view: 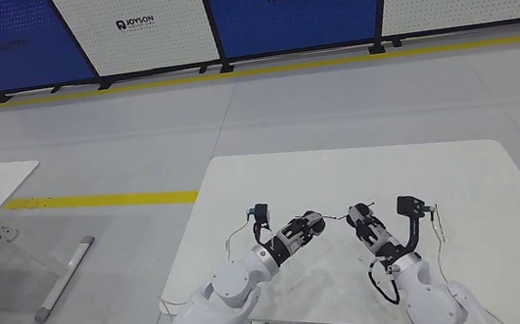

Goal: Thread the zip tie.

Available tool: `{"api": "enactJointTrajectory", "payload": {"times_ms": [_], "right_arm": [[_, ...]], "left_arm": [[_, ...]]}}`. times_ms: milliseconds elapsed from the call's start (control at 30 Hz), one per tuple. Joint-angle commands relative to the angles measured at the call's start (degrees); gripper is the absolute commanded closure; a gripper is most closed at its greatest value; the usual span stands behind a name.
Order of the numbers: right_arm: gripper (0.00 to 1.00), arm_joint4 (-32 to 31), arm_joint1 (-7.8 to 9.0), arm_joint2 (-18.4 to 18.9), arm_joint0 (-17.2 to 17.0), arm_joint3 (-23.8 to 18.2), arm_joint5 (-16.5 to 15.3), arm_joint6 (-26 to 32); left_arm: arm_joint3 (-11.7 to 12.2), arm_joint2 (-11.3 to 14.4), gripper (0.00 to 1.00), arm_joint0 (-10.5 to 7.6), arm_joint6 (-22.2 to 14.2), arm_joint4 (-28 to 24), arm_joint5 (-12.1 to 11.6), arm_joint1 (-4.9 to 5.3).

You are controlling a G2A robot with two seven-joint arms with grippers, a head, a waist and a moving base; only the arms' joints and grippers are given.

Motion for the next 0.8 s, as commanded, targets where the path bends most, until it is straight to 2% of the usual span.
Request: {"api": "enactJointTrajectory", "payload": {"times_ms": [0, 767], "right_arm": [[1.0, 0.1, -0.03, 0.1, 0.1, -0.1, 0.0, 0.2], [1.0, -0.1, -0.52, -0.1, 1.1, 0.9, 0.4, 0.1]], "left_arm": [[0.0, 0.0, 1.0, 0.0, 0.0, 0.0, 0.0, 0.0], [0.0, 0.0, 1.0, 0.0, 0.0, 0.0, 0.0, 0.0]]}}
